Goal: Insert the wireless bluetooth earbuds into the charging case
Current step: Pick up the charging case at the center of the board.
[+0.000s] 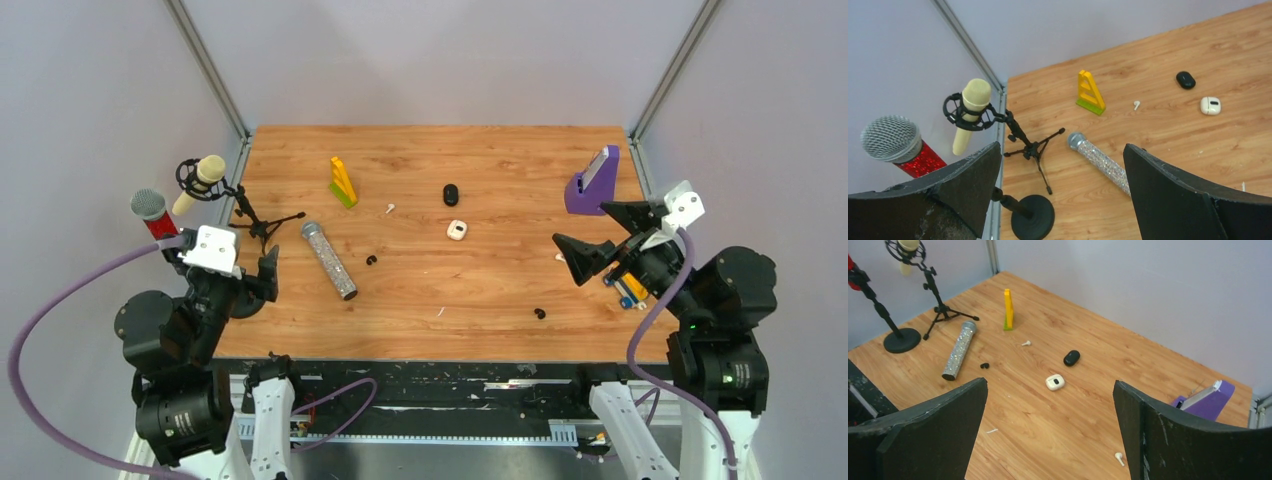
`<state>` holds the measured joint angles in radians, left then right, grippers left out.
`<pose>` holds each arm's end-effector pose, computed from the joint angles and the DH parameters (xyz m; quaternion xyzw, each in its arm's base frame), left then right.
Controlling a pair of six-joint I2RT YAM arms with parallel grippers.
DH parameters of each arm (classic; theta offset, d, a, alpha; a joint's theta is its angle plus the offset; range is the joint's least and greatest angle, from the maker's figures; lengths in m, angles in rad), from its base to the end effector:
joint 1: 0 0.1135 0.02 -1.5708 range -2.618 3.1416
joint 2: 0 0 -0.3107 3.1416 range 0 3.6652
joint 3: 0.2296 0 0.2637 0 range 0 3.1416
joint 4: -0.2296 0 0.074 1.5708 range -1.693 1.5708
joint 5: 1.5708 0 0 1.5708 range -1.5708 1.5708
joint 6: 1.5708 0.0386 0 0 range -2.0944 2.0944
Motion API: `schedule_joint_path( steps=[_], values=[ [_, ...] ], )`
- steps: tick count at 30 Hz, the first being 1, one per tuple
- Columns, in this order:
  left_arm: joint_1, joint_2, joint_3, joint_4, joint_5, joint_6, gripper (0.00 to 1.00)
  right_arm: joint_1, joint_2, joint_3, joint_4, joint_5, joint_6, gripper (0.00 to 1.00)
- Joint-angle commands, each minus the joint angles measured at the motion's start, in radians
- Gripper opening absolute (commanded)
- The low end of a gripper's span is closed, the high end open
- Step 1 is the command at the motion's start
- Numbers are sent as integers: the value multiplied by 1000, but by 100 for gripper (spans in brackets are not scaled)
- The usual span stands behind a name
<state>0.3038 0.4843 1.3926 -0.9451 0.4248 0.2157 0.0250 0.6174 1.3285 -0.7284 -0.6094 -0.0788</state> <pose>-0.0289 -0.0257 0.4935 0.1152 0.7096 0.0275 0.6946 0.0271 0.0228 0.5046 -0.2453 0.6685 0.1959 0.6742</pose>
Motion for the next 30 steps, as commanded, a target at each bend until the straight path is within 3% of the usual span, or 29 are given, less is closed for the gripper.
schedule_joint_path(
  steps=[1, 15, 23, 30],
  values=[
    [12, -3, -75, 65, 48, 35, 100, 4, -13, -84, 86, 69, -66, 100],
    [13, 6, -366, 249, 219, 122, 100, 4, -1, -289, 192, 90, -53, 100],
    [12, 51, -444, 315, 146, 67, 100, 4, 62, -367, 238, 64, -25, 100],
    [12, 69, -459, 316, 108, 65, 100, 4, 161, -354, 220, 146, -28, 100]
  ],
)
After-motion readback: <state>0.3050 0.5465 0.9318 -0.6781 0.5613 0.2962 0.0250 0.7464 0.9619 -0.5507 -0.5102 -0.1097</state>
